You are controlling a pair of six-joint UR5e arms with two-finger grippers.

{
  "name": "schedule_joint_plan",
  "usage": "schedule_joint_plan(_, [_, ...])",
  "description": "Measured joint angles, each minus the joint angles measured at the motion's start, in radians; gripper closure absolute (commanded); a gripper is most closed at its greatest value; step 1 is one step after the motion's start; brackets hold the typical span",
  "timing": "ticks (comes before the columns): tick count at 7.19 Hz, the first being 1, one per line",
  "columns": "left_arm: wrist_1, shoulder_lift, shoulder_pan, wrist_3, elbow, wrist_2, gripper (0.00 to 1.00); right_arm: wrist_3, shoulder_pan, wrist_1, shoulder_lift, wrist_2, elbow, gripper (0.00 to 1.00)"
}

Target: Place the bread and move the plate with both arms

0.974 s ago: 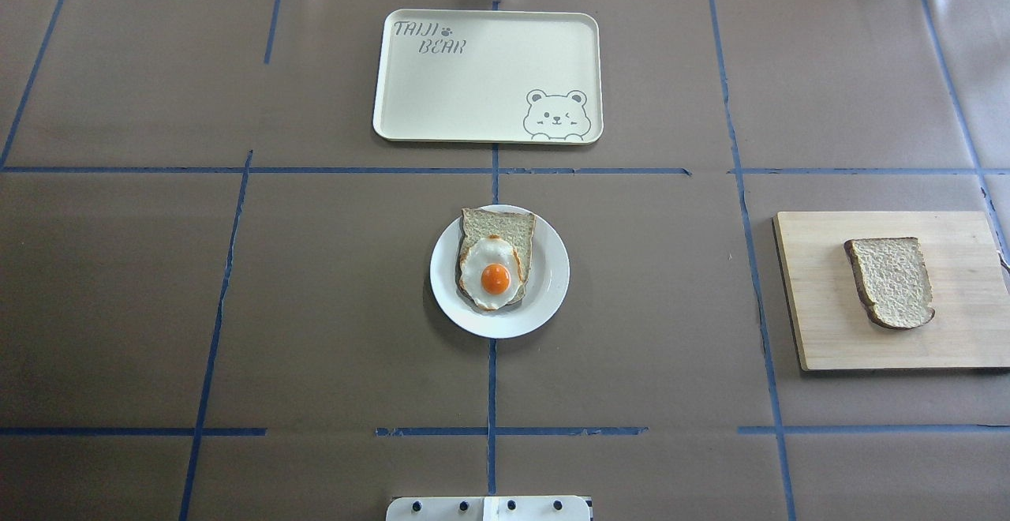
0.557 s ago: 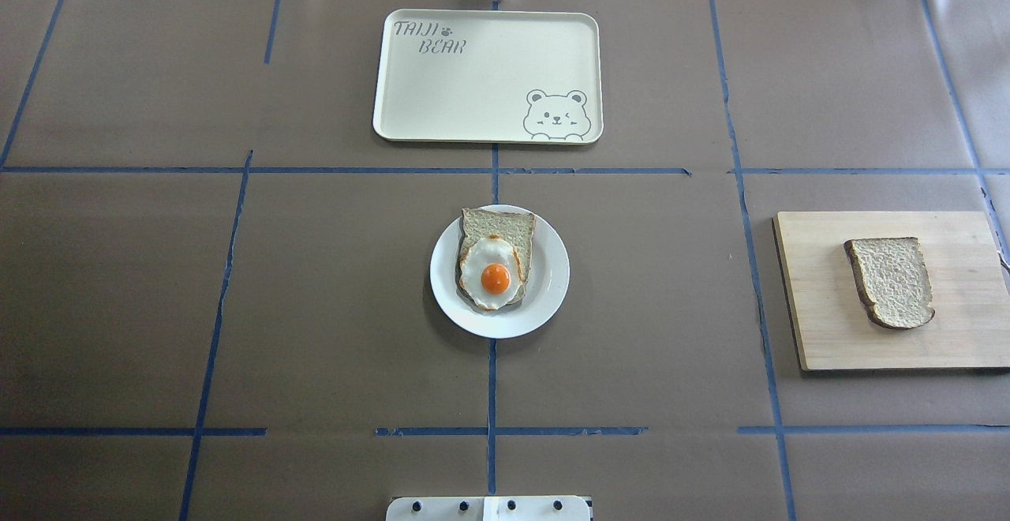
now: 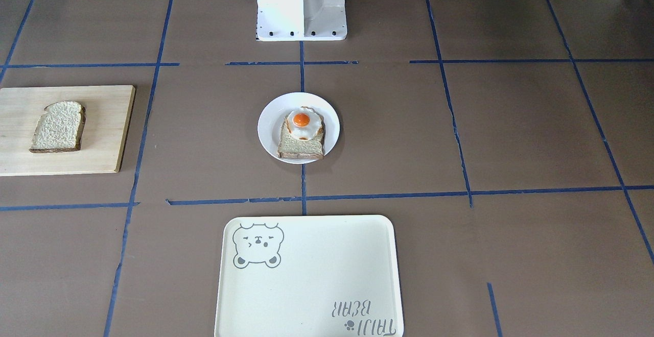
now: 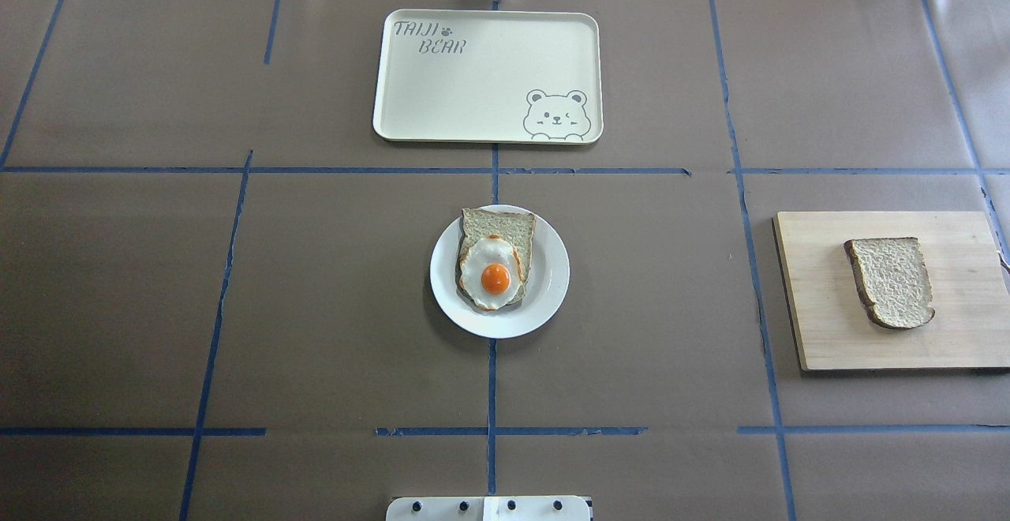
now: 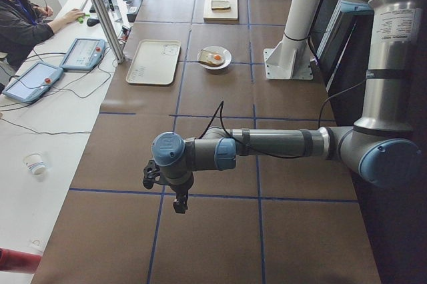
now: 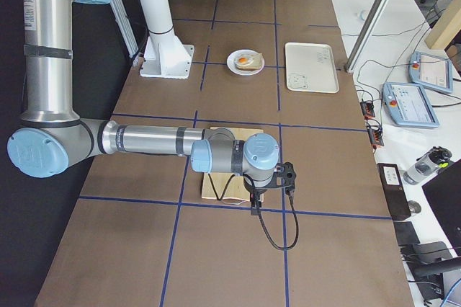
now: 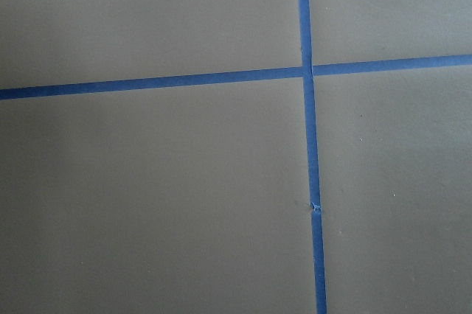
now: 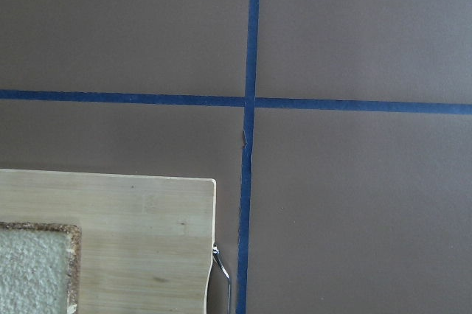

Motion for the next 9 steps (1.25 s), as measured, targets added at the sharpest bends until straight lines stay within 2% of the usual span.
schedule_joint_plan(3, [0.000,0.006,-0.001,0.000,-0.009,-0.002,0.00,0.012,-0.001,0.000,0.007,0.000,0.032,0.01])
schedule_joint_plan(4, [0.000,0.007,-0.001,0.000,-0.009,-0.002,0.00,0.055,-0.003,0.010,-0.006,0.019,0.052,0.01])
schedule_joint_plan(5, [0.000,0.007,-0.001,0.000,-0.010,-0.002,0.00,0.140,-0.015,0.067,-0.043,0.052,0.077,0.01])
schedule_joint_plan(7, [0.000,0.009,-0.002,0.000,-0.010,-0.003,0.00,0.427,-0.112,0.335,-0.131,0.073,0.104,0.00])
schedule_joint_plan(9, [0.000,0.010,-0.002,0.000,-0.009,-0.002,0.00,0.689,-0.253,0.556,-0.177,0.025,0.105,0.01])
